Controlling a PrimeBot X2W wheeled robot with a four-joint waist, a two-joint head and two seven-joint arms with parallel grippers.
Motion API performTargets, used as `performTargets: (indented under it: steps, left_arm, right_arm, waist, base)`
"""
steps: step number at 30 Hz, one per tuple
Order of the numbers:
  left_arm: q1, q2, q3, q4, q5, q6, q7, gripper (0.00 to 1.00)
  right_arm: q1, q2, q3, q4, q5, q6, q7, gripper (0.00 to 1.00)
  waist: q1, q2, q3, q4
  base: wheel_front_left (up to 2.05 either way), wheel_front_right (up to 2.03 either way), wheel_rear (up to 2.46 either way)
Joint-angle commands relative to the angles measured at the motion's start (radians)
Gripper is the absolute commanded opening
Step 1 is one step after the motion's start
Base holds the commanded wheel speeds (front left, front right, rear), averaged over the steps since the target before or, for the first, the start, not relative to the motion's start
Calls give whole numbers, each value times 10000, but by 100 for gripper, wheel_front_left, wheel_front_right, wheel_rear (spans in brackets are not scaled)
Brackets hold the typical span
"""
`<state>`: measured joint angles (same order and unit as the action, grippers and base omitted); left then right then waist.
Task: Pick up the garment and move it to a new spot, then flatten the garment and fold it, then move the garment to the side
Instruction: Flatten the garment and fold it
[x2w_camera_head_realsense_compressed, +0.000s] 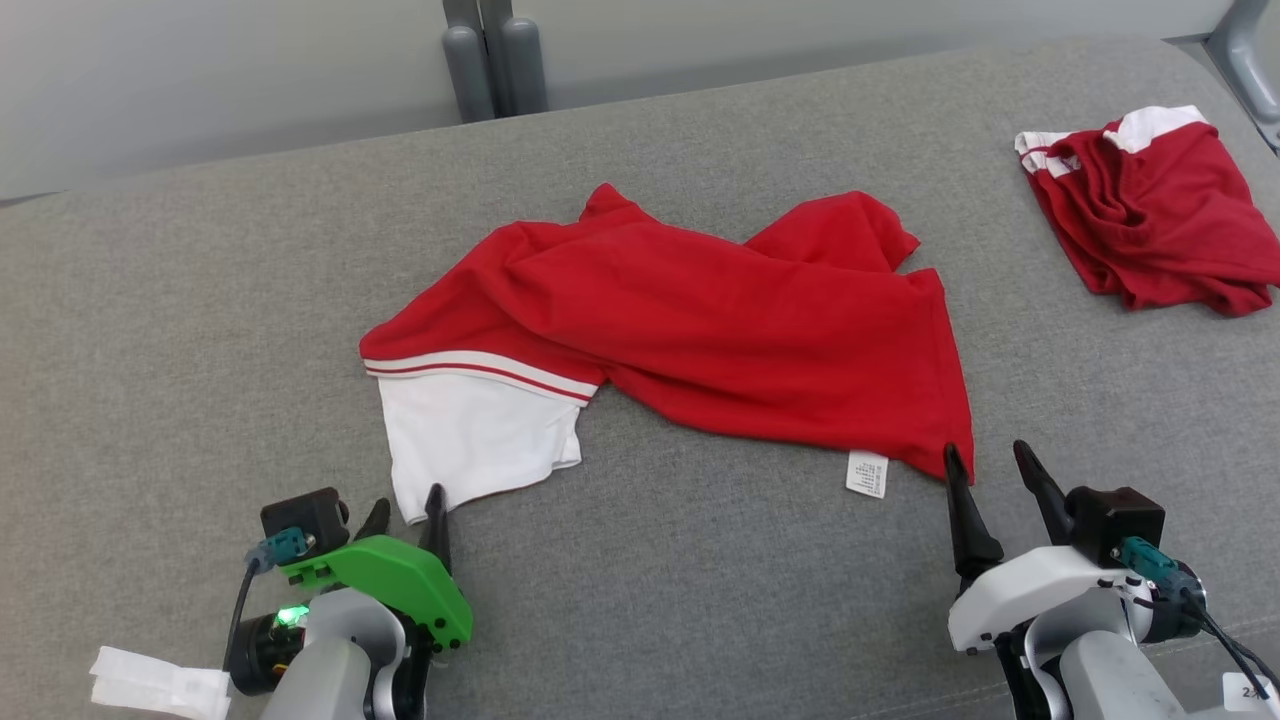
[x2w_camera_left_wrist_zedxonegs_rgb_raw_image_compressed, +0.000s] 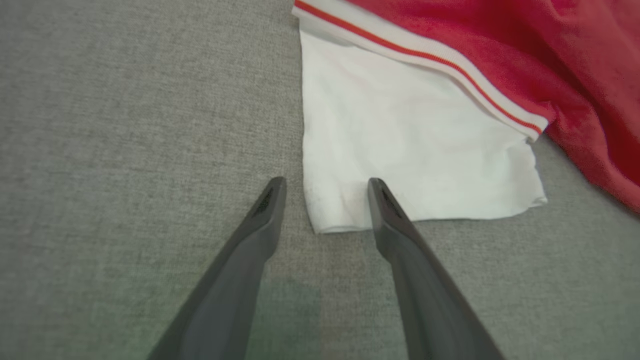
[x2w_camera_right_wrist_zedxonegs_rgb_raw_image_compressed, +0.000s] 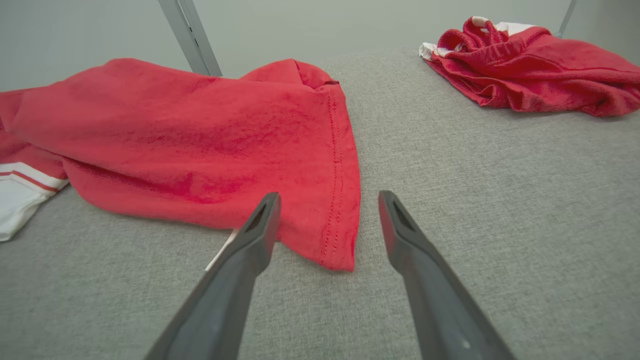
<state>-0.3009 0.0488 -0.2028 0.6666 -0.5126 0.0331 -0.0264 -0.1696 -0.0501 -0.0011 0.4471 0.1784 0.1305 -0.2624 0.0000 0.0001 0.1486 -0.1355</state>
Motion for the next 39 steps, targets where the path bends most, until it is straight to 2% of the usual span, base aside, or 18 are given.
performTargets:
  steps: [1,2,4,5,12,24,25,26,27,28,29,30,31,37,39]
  left_arm:
    - [-170,36,17,157,-205,83,19,49]
    - [-218,35,-9,215,-251,104,-11,42]
    - [-299,34,-97,355,-314,132,-2,11]
    - [-339,18,-173,411,-397,113,30,0]
    - [-456,24,-587,229,-862,58,-176,0]
    - [-34,68,-856,-733,-814,180,-680,0]
    - [24,75,-856,-840,-826,190,-727,0]
    - [71,89,-851,-928,-834,202,-745,0]
    - [120,104,-844,-1042,-846,213,-769,0]
    - [157,114,-840,-1129,-857,209,-807,0]
    - [211,128,-829,-1251,-868,230,-835,0]
    - [251,144,-826,-1334,-871,248,-854,0]
    - [301,160,-812,-1432,-887,275,-885,0]
    - [467,279,-715,-2120,-960,225,-1136,0]
    - [449,335,-708,-2502,-980,27,-1373,0]
  right_arm:
    - [-150,-10,-48,140,-55,3,11,100]
    - [-172,-10,-59,233,-52,3,40,100]
    - [-194,-10,-80,409,-92,3,121,100]
    - [-215,-10,-113,496,-120,3,147,100]
    - [-336,-10,-306,1020,147,3,569,100]
    - [-1206,-10,-298,2409,720,3,857,100]
    - [-1262,-10,-261,2547,803,3,883,93]
    - [-1286,-8,-233,2640,836,3,896,75]
    - [-1316,-4,-214,2757,882,3,880,39]
    - [-1349,-2,-191,2834,917,3,851,33]
    - [-1389,-2,-163,2925,973,3,812,16]
    - [-1418,-2,-139,2992,1003,3,810,4]
    - [-1450,-2,-95,3078,1101,3,803,0]
    - [-1815,-4,410,2818,2059,3,454,0]
    - [-1849,-13,660,2452,2443,1,379,0]
  waist:
    - [0,-1,157,-132]
    - [0,-1,176,-136]
    - [0,-1,203,-140]
    - [0,-1,213,-140]
    - [0,-1,226,-26]
    - [0,-1,196,417]
    - [0,-1,180,454]
    - [0,-1,167,476]
    - [0,-1,153,501]
    - [0,-1,140,517]
    - [0,-1,123,534]
    - [0,-1,109,543]
    - [0,-1,94,549]
    - [0,-1,-14,493]
    - [0,-1,-80,444]
  base:
    - [0,0,0]
    - [0,0,0]
    - [0,0,0]
    - [0,0,0]
    - [0,0,0]
    - [0,0,0]
    - [0,0,0]
    - [0,0,0]
    - [0,0,0]
    - [0,0,0]
    - [0,0,0]
    - [0,0,0]
    - [0,0,0]
    - [0,0,0]
    - [0,0,0]
